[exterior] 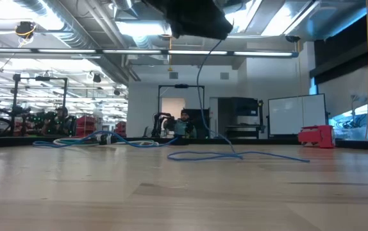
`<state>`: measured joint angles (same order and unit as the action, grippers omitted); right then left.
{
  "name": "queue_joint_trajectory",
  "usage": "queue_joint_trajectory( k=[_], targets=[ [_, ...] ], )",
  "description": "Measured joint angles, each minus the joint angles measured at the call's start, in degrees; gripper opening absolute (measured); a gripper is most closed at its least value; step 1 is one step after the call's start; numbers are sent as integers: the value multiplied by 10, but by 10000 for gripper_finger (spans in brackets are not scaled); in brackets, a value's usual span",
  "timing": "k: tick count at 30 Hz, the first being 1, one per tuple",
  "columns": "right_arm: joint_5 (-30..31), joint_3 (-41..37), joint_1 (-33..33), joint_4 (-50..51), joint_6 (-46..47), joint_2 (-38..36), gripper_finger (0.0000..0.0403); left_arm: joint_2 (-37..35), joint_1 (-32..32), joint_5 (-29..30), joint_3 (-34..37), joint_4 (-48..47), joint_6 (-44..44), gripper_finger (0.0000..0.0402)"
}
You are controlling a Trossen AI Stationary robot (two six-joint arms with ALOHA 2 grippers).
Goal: Coil cords
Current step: Coil the blue wire onto the black spool
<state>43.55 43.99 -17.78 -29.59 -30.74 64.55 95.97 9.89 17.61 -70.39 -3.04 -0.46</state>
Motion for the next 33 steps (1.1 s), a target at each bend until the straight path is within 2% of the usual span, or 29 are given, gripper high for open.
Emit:
queue_joint_trajectory(
  k=[10, 13, 17, 21, 28, 33],
  targets=[
    [0, 0, 0, -1, 0, 0, 3, 9, -12, 10, 1, 7, -17, 133],
    [0, 0, 0, 1, 0, 0, 3, 9, -12, 10, 1, 8, -32, 101],
    [-8, 0, 0, 1, 2, 0, 3, 9, -12, 11, 1, 8, -60, 21],
    [-11, 0, 0, 1, 3, 0, 3, 9, -12, 61, 1, -8, -66, 12],
    [-22, 0, -20, 0, -7, 0, 3, -38, -13, 217, 2, -139, -48, 6],
    [-44, 0, -21, 17, -8, 0, 3, -98, -8, 236, 2, -166, -56, 4]
  ],
)
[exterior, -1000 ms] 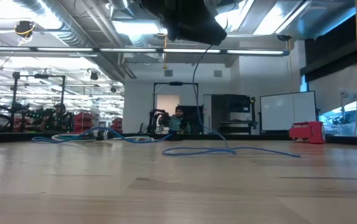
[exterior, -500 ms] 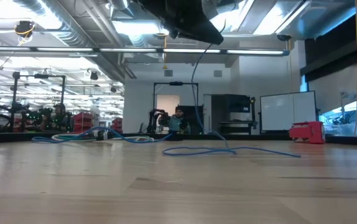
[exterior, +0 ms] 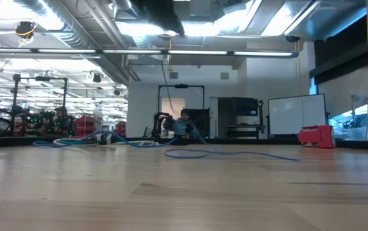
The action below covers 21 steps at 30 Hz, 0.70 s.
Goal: Coil cords
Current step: Coil the blue wire onto the black spool
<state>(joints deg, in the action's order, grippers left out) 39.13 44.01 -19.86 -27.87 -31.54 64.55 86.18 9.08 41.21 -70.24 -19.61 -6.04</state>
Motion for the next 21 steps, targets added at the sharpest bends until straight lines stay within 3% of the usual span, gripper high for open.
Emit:
queue_joint_trajectory(
  k=[5, 11, 14, 21],
  targets=[
    [-2, 0, 8, 27, -4, 2, 3, -78, 3, -10, 0, -5, 9, 2],
    [33, 0, 22, 39, -17, 10, 3, -145, -6, -101, 0, -25, 48, 2],
    [43, 0, 38, 44, -21, 24, 3, -151, -5, -150, 0, -6, 46, 2],
    [32, 0, 84, 11, -7, 60, 3, -110, -3, -180, 0, 107, 30, 2]
  ],
)
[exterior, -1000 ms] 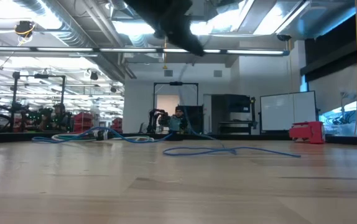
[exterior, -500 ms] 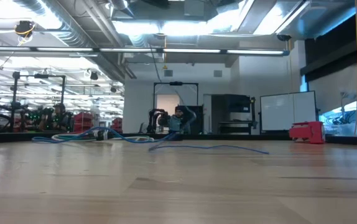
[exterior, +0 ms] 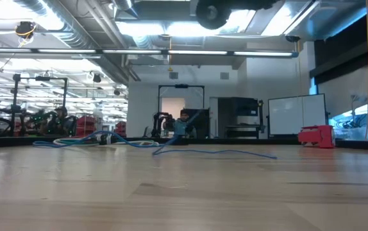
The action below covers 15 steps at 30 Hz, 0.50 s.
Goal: Coil cords
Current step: Coil the blue wire onto the black spool
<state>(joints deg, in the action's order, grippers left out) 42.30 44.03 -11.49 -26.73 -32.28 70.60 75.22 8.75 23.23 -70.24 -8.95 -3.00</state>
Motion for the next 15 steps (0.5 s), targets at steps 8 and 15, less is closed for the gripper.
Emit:
queue_joint_trajectory(
  k=[8, 15],
  targets=[
    [-32, 0, 4, -32, 30, 18, 3, 84, 8, -4, 0, 139, -39, 1],
    [-51, 0, 3, -57, 78, 18, 3, 146, 14, -2, 0, 216, -60, 1]
  ],
)
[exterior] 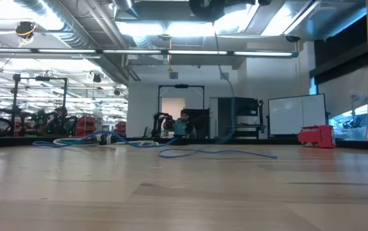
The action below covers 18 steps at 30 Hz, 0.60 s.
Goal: Coil cords
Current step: Coil the blue wire onto the black spool
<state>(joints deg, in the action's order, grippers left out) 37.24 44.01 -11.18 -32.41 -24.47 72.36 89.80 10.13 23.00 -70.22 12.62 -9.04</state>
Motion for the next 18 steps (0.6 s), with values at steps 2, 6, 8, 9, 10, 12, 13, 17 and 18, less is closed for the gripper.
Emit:
queue_joint_trajectory(
  k=[2, 6, 8, 9, 10, 12, 13, 17, 18],
  targets=[
    [-12, 0, 0, -17, 13, 0, 3, 13, 0, 0, 0, 0, 0, 2],
    [-49, 0, -1, -63, 30, 0, 3, 27, -2, 24, 0, 0, -3, 2],
    [-65, 0, -1, -70, 35, -5, 3, 28, -2, 44, 0, -4, -8, 2],
    [-70, 0, -1, -73, 35, -8, 3, 28, -2, 48, 0, -6, -9, 3],
    [-72, 0, -1, -80, 35, -12, 3, 28, -2, 49, 0, -7, -8, 5],
    [-79, -1, -1, -82, 35, -25, 3, 28, -4, 51, 0, -11, -10, 8],
    [-87, -1, -1, -80, 35, -32, 3, 28, -4, 51, 0, -11, -15, 8],
    [-98, -2, -7, -71, 35, -63, 3, 26, -5, 51, -1, -9, -24, 5],
    [-98, -2, -11, -70, 32, -70, 3, 26, -5, 51, 0, -8, -25, 3]
  ],
)
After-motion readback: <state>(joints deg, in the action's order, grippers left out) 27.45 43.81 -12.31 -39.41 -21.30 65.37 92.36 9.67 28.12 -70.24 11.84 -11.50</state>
